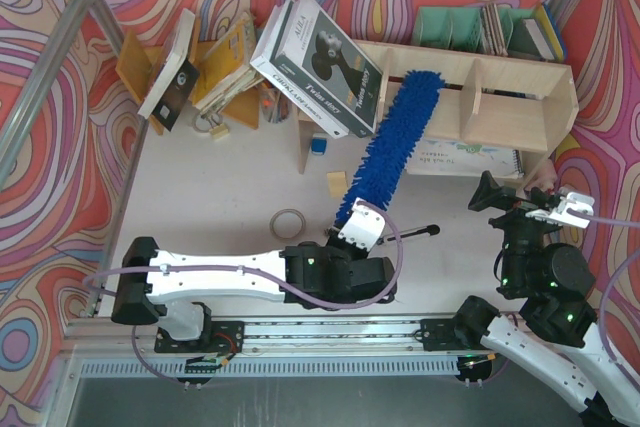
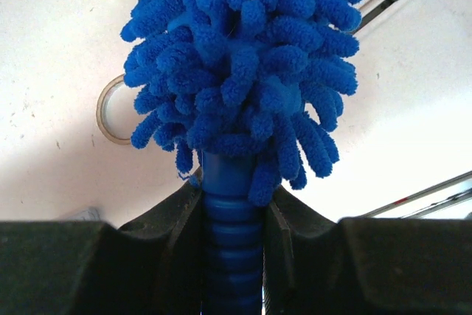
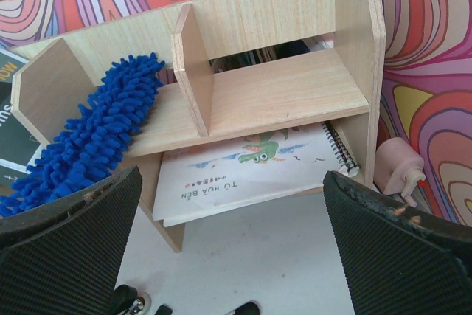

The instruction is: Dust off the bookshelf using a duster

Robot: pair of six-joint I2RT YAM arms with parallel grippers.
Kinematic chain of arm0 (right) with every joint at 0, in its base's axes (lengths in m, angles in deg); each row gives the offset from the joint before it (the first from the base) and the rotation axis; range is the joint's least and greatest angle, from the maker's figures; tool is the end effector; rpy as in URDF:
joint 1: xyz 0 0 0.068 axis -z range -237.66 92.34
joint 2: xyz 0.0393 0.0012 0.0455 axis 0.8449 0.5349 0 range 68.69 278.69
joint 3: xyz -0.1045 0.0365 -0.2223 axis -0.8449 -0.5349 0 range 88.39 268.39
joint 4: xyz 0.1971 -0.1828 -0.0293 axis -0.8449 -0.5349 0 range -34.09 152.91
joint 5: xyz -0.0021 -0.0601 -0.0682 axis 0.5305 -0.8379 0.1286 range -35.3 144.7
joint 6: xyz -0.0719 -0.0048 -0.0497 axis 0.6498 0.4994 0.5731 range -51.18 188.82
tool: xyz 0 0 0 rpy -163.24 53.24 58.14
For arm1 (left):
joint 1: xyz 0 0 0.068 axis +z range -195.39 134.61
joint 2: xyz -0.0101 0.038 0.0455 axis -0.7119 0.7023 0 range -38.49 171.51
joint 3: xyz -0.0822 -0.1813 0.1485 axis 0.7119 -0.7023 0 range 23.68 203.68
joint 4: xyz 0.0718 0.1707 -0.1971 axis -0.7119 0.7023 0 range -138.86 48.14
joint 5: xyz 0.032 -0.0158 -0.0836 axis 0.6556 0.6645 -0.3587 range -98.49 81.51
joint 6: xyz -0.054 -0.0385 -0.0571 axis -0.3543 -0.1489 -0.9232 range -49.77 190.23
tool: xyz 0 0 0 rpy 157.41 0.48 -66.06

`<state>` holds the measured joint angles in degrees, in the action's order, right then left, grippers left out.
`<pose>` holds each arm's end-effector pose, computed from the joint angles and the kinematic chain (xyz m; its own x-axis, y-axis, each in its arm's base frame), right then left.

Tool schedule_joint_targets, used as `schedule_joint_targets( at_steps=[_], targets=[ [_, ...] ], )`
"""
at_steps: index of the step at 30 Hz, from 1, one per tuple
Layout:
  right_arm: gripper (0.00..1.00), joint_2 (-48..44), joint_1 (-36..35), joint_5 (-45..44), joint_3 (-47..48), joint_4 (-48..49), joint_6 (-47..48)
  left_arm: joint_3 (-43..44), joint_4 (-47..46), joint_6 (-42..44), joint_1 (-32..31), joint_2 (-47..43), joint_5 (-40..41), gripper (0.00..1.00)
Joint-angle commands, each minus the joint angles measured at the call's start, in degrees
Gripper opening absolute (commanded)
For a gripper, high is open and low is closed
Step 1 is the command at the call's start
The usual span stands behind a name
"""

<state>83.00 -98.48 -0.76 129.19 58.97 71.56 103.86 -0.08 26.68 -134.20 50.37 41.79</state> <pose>0.1167 0.0162 0.3850 0.2801 0.2060 -0.9376 0.2188 0.9373 0.2713 0.0667 -0.3411 0.2688 -0.4469 0.3166 -0.8367 0.4449 0.8901 0.0992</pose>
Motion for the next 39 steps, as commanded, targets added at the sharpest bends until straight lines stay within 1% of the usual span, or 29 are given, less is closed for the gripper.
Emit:
schedule_joint_targets(
  at_steps=[1, 6, 13, 17, 27, 28, 30, 33, 37, 39],
  targets=[
    [0.99, -0.9, 0.1, -0.3, 0.2, 0.7, 0.3, 4.1, 2.0, -2.8, 0.3, 0.6, 5.6, 0.00],
    [0.99, -1.1, 0.1, -0.3, 0.2, 0.6, 0.5, 7.3, 2.1, -1.2, 0.3, 1.0, 8.0, 0.00],
    [0.99, -1.5, 0.1, -0.3, 0.2, 0.7, 0.5, 9.1, 1.6, 0.0, 0.3, 0.5, 9.4, 0.00],
    [0.99, -1.6, 0.2, -0.3, 0.2, 0.7, 0.4, 7.6, 1.2, -0.6, 0.6, 0.8, 7.6, 0.00],
    [0.99, -1.6, 0.1, -0.2, 0.2, 0.8, 0.4, 2.2, 5.6, -5.4, 0.7, 1.6, 3.7, 0.00],
    [0.99, -1.6, 0.1, -0.3, 0.2, 0.8, 0.5, 2.0, 5.4, -5.5, 0.7, 1.5, 1.9, 0.00],
    [0.99, -1.6, 0.1, -0.3, 0.2, 0.7, 0.5, 2.0, 5.0, -5.3, 0.6, 1.5, 1.1, 0.00],
    [0.99, -1.6, 0.1, -0.4, 0.2, 0.8, 0.4, 3.0, 3.1, -2.6, 0.3, 1.6, 0.3, 0.00],
    [0.99, -1.4, 0.1, -0.7, 0.3, 0.8, 0.4, 6.0, -0.1, 3.7, -0.9, 2.0, -0.1, 0.00],
    [0.99, -1.6, 0.1, -0.9, 0.6, 0.5, -0.2, 7.4, -0.9, 5.6, -1.5, 1.9, 0.2, 0.00]
  ],
)
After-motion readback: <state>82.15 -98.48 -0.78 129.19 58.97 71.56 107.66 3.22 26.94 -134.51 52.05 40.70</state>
